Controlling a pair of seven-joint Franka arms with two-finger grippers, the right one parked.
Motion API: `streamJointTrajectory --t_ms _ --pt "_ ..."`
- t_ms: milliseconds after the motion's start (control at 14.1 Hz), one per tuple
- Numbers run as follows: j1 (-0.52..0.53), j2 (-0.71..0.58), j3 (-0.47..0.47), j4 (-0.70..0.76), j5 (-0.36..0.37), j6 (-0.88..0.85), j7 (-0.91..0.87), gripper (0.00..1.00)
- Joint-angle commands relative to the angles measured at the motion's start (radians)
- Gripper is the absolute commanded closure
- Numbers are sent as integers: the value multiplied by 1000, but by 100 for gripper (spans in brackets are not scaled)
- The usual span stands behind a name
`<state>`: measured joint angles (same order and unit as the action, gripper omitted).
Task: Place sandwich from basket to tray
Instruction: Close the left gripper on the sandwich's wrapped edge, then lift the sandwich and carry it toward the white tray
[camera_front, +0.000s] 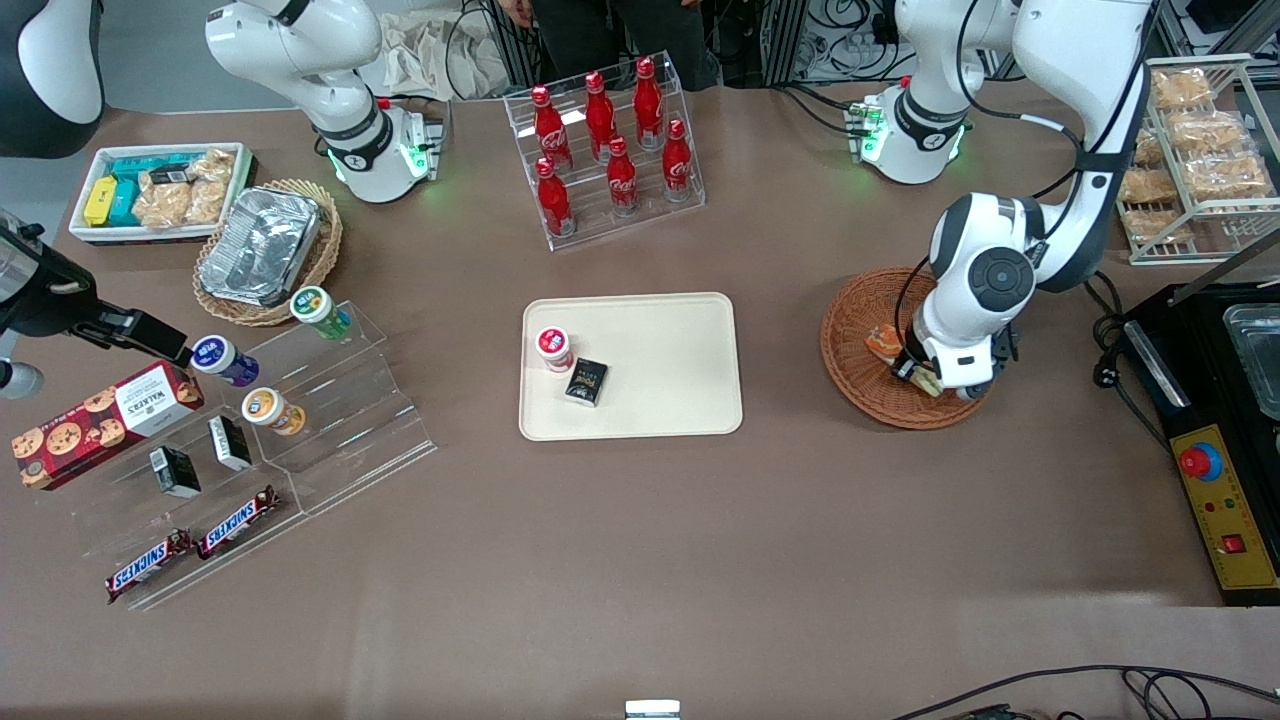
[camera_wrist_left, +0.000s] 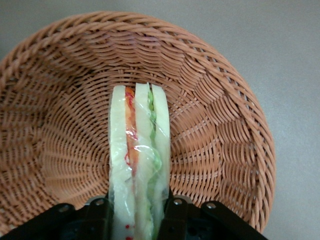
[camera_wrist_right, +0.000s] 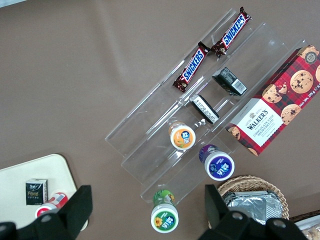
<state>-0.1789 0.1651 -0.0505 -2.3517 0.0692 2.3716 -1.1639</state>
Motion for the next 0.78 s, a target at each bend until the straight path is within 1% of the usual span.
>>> streamJointTrajectory --t_ms 0,212,425,566,708 --pt "-5 -105 0 8 12 -124 88 100" --pt "-5 -191 0 60 9 -227 205 100" --pt "-1 -239 -2 182 -9 -394 383 100" --pt "-2 -265 -2 265 -60 -449 490 100" --pt "-5 -282 -3 328 -90 -491 576 100"
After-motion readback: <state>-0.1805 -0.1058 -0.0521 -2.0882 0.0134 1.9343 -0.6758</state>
